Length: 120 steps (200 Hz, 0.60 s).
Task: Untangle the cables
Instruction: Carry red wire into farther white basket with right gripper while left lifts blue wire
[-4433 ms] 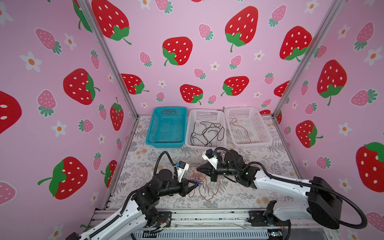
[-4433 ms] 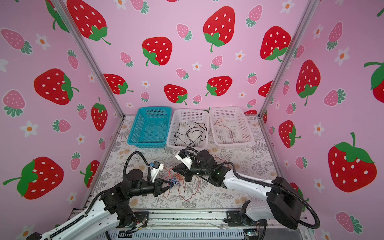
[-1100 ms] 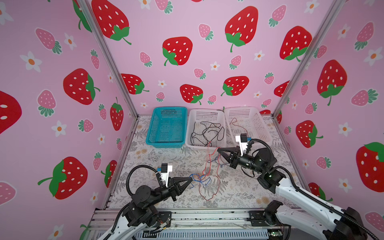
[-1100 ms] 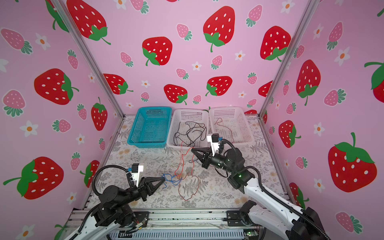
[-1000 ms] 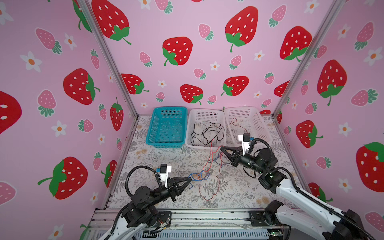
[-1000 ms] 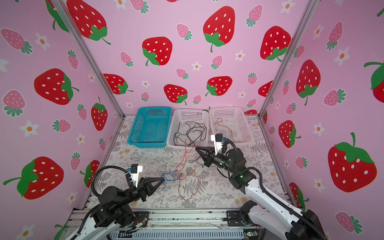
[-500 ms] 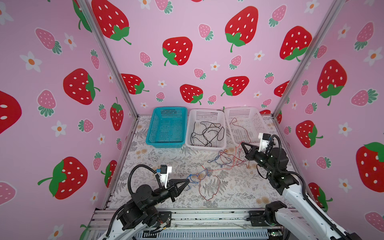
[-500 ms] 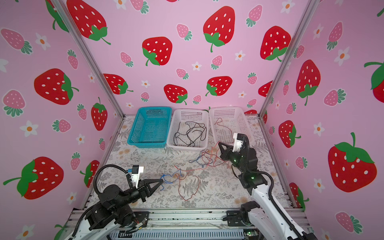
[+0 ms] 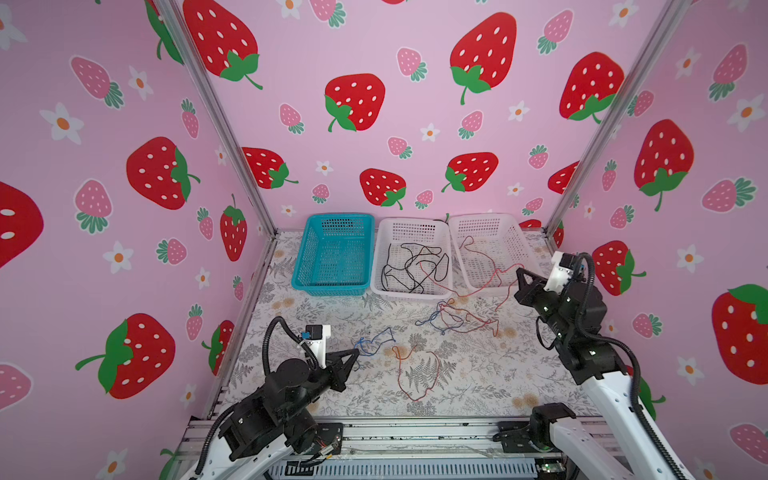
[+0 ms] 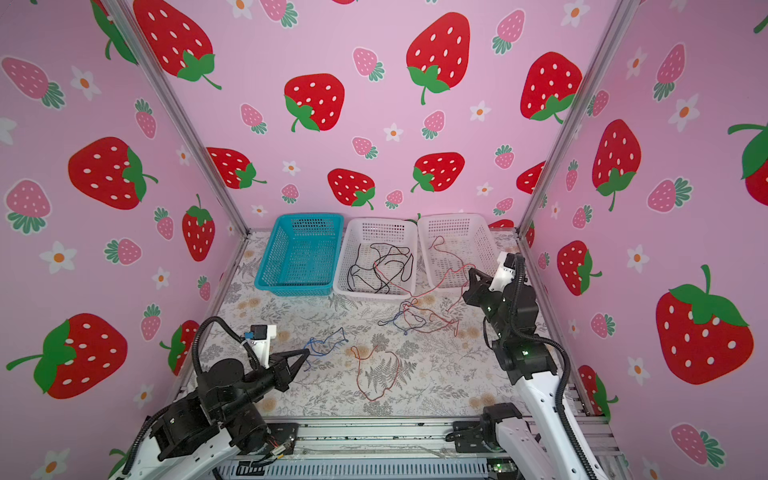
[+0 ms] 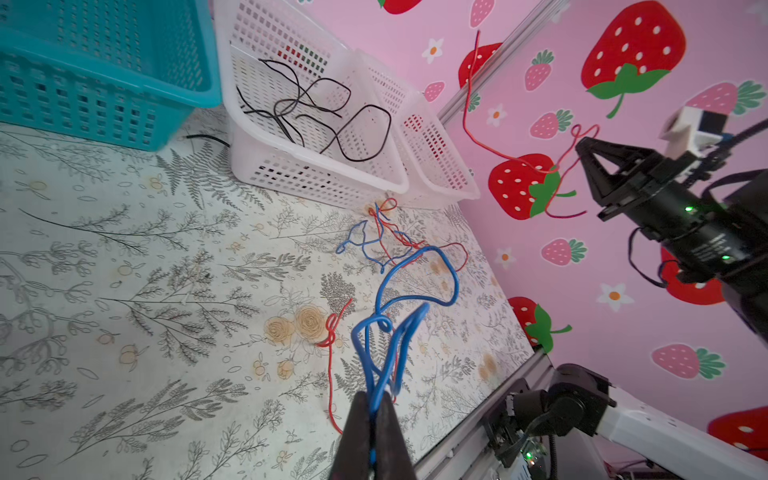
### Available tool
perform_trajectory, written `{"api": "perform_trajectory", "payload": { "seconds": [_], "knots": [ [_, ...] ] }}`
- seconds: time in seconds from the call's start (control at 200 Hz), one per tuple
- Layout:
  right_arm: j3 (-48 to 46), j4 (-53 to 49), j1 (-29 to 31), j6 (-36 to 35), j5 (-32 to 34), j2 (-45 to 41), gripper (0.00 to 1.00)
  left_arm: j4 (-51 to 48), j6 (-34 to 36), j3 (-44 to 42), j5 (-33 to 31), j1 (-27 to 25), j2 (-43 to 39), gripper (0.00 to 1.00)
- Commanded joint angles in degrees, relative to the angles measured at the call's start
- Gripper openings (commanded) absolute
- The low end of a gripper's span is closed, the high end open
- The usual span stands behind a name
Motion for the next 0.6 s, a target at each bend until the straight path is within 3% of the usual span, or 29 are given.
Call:
{"api": "perform_trajectory", "payload": {
  "seconds": [0.0, 0.28, 0.595],
  "knots": [
    [2.8, -2.9, -0.3, -0.5, 6.8, 1.6, 0.00, -1.5, 2.4, 4.7, -5.2, -0.1, 2.9, 0.00],
    [7.6, 0.3, -1.1, 1.5, 23.3, 14.5, 0.00, -3.2, 7.5, 12.6, -7.8, 0.3, 12.6, 0.00],
    [14.3, 2.8, -5.1, 9.7, 33.6, 29.9, 0.00, -5.5, 12.5, 19.5, -7.5, 2.1, 19.8, 0.00]
  ]
}}
